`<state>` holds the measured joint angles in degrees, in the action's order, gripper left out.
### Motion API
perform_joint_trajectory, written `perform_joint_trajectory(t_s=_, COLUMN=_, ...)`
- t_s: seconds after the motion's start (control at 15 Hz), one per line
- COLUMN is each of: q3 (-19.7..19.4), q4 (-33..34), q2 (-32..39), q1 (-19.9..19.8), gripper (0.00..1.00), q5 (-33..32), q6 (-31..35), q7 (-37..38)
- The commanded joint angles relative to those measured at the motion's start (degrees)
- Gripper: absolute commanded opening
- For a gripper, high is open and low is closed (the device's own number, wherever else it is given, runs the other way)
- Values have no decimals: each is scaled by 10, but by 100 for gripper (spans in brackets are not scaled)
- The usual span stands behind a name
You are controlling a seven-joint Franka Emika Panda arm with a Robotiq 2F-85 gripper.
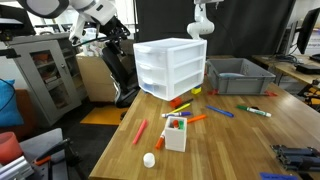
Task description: Open the top drawer of the plastic cabinet
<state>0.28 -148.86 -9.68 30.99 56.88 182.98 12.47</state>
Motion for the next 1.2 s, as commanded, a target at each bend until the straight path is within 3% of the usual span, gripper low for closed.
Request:
perform_joint_trajectory(t_s=0.0, q3=-2, q4=34, q2=42, q1=40, gripper=100, q5=58, q6=129, q7=17)
perform_joint_trajectory(t_s=0.2, q3=1, q4=39, q2=73, q1=71, gripper=100, q5=35, q6=209, q7=119)
perform_joint_trajectory(t_s=0.27, q3=44, q4=58, q2=60, q1=-17, gripper=100, q5=35, q6=161, q7=104)
perform_joint_trajectory(t_s=0.33, q3=47, q4=60, q2=65, q1=-20, gripper=100, q5=37, q6=165, q7=122)
perform_joint_trajectory(t_s=0.6, q3=64, q4=83, q2=44, q1=-109, gripper=100, q5=52, q6=156, q7=149)
perform_joint_trajectory(t_s=0.67, q3=70, q4=79, q2=39, q1=-122, gripper=100, q5=39, q6=157, q7=178)
perform_joint_trajectory(t_s=0.73, q3=75, q4=84, q2=44, q1=-130, gripper=100, q5=37, q6=151, q7=140)
perform_joint_trajectory(t_s=0.8, q3=77, q4=84, q2=41, q1=-138, gripper=100, q5=39, q6=150, q7=150)
perform_joint_trajectory(t_s=1.13, q3=87, q4=84, q2=41, q1=-138, gripper=100, q5=42, q6=150, q7=166)
